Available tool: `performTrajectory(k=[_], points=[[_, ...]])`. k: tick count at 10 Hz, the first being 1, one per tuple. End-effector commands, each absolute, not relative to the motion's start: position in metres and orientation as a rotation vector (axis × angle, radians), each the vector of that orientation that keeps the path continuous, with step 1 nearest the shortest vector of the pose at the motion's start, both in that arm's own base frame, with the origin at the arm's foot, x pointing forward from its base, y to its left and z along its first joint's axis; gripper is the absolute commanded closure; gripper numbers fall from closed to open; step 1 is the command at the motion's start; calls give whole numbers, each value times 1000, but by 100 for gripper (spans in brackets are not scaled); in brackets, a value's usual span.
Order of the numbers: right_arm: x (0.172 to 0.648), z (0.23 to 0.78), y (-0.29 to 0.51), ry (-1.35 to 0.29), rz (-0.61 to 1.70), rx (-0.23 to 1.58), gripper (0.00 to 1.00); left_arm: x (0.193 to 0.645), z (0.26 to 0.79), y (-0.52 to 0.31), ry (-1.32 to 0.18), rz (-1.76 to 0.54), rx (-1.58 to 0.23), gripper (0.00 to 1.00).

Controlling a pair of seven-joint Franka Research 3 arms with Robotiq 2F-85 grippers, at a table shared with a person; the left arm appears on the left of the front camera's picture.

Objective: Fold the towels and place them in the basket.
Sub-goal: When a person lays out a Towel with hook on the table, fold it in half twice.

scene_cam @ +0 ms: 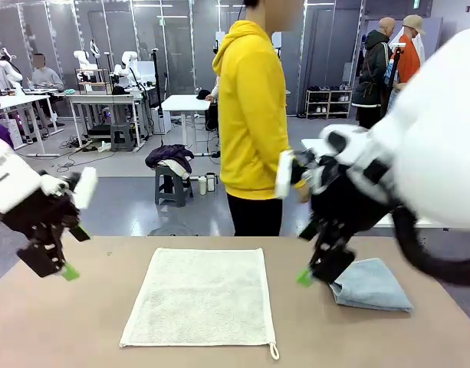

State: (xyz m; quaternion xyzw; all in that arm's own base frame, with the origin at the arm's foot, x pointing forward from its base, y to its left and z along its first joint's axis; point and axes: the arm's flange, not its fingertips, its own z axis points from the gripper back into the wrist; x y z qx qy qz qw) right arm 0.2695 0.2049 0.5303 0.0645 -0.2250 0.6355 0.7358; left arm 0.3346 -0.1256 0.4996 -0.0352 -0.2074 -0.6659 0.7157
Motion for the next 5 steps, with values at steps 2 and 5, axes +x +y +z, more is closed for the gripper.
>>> performTrajectory(k=[2, 5], points=[[269, 478, 235, -448, 1511, 42, 0, 304, 429, -148, -391, -1539, -26, 0], [264, 448, 248, -388, 1503, 52, 0, 307, 410, -155, -378, -1520, -75, 0]])
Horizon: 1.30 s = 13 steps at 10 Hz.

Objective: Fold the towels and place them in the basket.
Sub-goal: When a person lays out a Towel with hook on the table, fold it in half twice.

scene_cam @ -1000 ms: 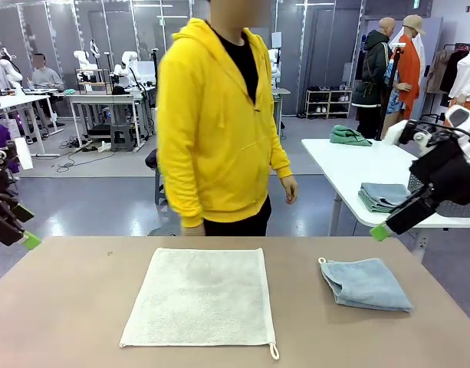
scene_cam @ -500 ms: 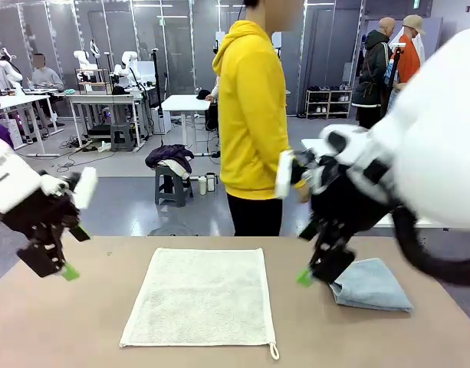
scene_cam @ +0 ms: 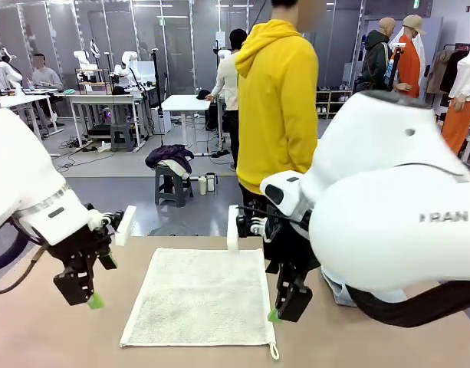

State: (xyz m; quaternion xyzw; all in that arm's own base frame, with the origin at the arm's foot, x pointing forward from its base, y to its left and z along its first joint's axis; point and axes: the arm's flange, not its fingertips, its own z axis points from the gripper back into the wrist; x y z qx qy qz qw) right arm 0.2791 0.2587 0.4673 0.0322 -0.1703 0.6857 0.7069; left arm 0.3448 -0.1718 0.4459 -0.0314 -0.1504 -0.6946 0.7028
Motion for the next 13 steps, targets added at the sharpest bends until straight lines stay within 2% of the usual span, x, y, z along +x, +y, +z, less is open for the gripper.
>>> performTrajectory(k=[1, 2, 3, 7, 9, 13], points=[[266, 453, 245, -402, 1472, 81, 0, 309, 410, -154, -385, -1515, -78, 0], [268, 460, 239, -395, 1442, 97, 0, 310, 412, -154, -371, -1522, -94, 0], [282, 464, 259, -374, 1515, 75, 0, 348, 443, -172, -340, -1535, -74, 0], [283, 466, 257, -378, 1500, 81, 0, 348, 442, -172, -341, -1530, -79, 0], [283, 439, 273, -302, 1512, 48, 0, 353, 423, -181, -308, -1560, -148, 0], [296, 403, 292, -170, 1506, -39, 0, 355, 389, -194, -212, -1563, -101, 0]])
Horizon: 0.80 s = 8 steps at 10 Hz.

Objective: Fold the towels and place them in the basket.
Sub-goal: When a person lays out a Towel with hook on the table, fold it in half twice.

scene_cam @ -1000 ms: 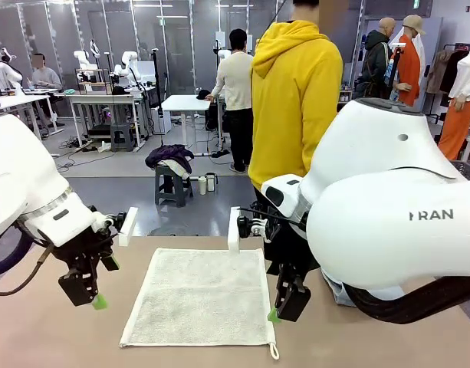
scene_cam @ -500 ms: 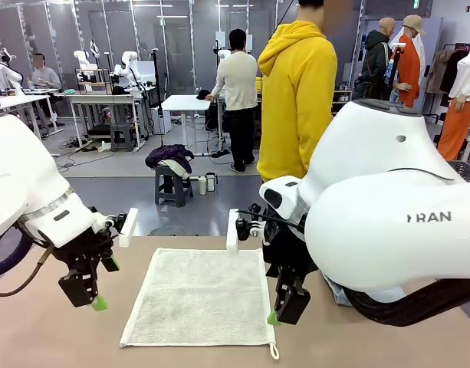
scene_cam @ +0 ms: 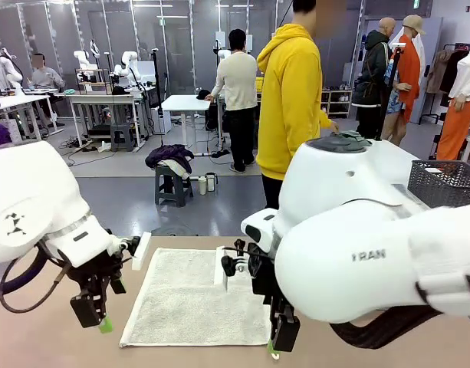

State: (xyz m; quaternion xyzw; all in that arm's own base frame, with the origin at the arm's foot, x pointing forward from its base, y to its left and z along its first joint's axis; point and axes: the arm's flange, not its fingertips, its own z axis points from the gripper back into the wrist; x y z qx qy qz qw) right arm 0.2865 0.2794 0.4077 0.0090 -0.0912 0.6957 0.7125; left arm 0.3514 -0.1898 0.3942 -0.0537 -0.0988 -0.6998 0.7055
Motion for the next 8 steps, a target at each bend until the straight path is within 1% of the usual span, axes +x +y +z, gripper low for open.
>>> performTrajectory(k=[1, 3, 4, 6, 8], points=[[300, 391, 299, -140, 1500, -64, 0, 354, 381, -199, -180, -1567, -84, 0], [308, 377, 308, -110, 1473, -113, 0, 354, 365, -204, -174, -1546, -75, 0], [311, 371, 310, -105, 1458, -133, 0, 355, 354, -208, -160, -1525, -25, 0], [317, 363, 311, -101, 1437, -132, 0, 359, 337, -210, -139, -1515, -72, 0], [321, 354, 314, -87, 1424, -152, 0, 363, 326, -212, -125, -1507, -80, 0]])
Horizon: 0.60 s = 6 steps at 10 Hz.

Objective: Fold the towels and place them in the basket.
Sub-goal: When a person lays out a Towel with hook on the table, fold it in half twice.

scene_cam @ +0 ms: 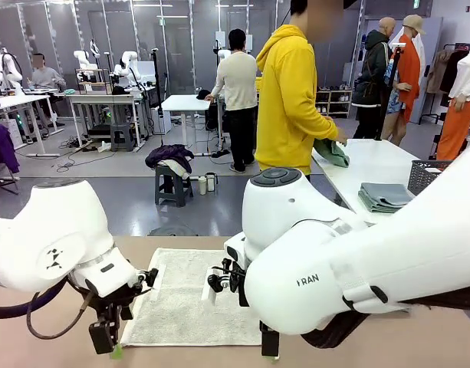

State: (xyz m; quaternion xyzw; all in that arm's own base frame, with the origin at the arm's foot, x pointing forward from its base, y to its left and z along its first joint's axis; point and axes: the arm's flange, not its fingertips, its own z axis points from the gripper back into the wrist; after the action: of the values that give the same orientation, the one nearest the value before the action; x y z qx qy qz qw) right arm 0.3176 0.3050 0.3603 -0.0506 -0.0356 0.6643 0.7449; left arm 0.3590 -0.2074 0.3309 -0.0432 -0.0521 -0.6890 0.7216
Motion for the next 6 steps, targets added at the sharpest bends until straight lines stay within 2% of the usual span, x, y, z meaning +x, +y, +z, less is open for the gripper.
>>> performTrajectory(k=[1, 2, 6], points=[[324, 346, 313, -97, 1420, -146, 0, 365, 321, -209, -117, -1500, -81, 0], [327, 339, 312, -98, 1464, -82, 0, 367, 317, -205, -109, -1498, -91, 0], [338, 326, 309, -142, 1547, -52, 0, 377, 301, -203, -117, -1492, -99, 0]])
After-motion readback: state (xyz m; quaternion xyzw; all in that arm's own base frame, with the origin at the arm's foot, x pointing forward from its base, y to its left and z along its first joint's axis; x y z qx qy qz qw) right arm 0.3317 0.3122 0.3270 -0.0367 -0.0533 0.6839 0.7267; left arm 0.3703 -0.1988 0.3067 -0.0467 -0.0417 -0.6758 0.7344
